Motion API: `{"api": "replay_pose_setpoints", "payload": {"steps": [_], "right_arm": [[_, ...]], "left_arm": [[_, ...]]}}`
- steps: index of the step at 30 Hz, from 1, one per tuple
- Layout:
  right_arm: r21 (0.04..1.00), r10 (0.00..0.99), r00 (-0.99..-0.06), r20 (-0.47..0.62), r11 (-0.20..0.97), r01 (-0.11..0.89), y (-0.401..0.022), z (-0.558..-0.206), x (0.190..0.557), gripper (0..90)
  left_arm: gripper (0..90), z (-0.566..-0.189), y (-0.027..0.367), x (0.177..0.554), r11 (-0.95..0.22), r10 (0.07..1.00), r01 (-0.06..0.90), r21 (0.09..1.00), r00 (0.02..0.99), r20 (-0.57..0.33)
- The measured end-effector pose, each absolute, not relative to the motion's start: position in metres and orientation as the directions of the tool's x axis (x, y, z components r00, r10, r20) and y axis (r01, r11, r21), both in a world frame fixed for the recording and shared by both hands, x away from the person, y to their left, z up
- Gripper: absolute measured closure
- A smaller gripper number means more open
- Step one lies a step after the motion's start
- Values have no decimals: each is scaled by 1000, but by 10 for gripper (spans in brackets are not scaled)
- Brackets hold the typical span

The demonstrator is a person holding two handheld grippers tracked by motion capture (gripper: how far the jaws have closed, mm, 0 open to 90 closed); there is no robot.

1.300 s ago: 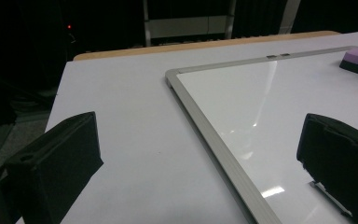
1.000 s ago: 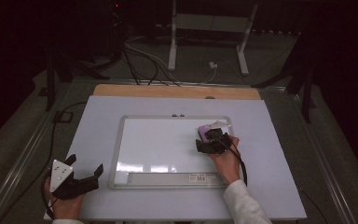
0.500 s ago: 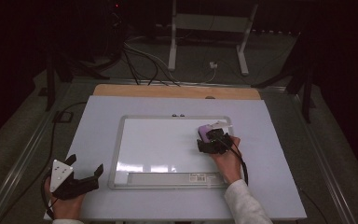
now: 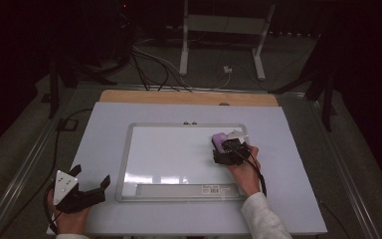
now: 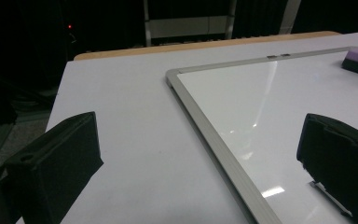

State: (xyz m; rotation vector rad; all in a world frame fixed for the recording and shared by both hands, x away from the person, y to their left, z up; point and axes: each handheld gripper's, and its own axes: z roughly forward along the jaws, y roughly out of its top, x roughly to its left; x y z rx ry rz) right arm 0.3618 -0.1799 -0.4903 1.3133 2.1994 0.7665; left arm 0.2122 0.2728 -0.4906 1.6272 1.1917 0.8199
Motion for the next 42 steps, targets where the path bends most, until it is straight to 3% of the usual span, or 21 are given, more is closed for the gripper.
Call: {"api": "replay_pose_setpoints", "payload": {"steps": [3,6,16,42], "right_arm": [[660,906,-411,-98,368,655,-186,-492,366,263],[647,915,-400,-55,338,684,-192,-495,368,312],[658,933,-350,-78,312,685,-197,-494,365,617],[692,991,-135,10,91,716,-229,-497,383,632]], "left_arm": [[4,-490,273,212,-100,951,332,938,308,-8],[4,-491,273,213,-101,952,334,937,306,-7],[4,-491,273,212,-101,952,334,937,306,-7],[4,-491,273,213,-98,953,334,938,304,-9]]}}
